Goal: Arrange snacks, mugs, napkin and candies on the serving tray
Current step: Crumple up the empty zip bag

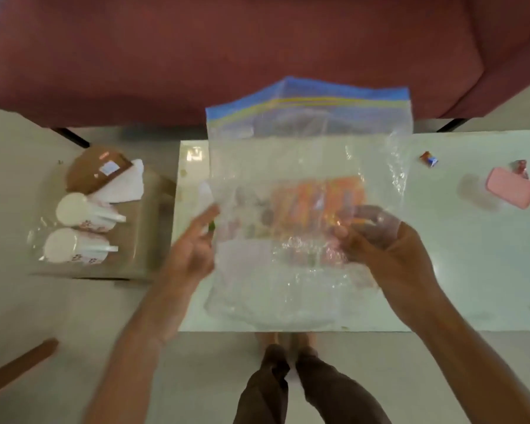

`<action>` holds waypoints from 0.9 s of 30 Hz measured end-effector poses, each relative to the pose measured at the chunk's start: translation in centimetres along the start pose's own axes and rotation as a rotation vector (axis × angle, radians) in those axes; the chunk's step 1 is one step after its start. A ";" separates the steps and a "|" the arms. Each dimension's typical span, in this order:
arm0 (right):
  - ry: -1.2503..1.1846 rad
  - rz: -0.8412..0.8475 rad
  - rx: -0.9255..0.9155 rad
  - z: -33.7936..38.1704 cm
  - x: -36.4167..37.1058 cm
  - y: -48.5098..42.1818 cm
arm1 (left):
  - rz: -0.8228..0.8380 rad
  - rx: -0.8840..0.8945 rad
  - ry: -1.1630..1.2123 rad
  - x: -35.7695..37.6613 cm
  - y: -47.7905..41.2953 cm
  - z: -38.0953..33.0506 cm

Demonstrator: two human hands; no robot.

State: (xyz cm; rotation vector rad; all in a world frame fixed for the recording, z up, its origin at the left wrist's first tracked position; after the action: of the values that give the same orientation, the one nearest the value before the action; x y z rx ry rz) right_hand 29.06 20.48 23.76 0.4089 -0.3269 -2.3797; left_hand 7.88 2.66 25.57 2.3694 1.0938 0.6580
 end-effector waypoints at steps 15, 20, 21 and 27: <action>0.459 0.059 -0.117 -8.2 -16.5 3.9 | 0.168 0.141 -0.298 19.6 2.3 12.3; 0.538 0.164 -0.080 -11.3 -23.3 5.3 | 0.244 0.199 -0.443 31.7 3.5 17.0; 0.484 0.138 -0.073 -11.7 -24.1 5.5 | 0.276 0.219 -0.450 33.7 3.7 17.6; 0.167 -0.272 0.041 -14.2 -30.9 7.3 | 0.346 0.409 -0.450 41.8 3.6 19.5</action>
State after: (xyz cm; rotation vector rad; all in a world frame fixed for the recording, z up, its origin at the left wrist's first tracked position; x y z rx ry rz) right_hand 60.72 34.20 19.41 0.7063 -0.2558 -2.5832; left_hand 45.31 29.60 21.98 2.8951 0.6721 -0.0208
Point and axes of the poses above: each hand's wrist, its own y-axis away from the middle knuckle, its own x-axis out of the palm, z = x × y, the point moved 3 cm from there along -y, towards the middle knuckle, and after that the axes turned 12 degrees about y, right-handed, at the moved point
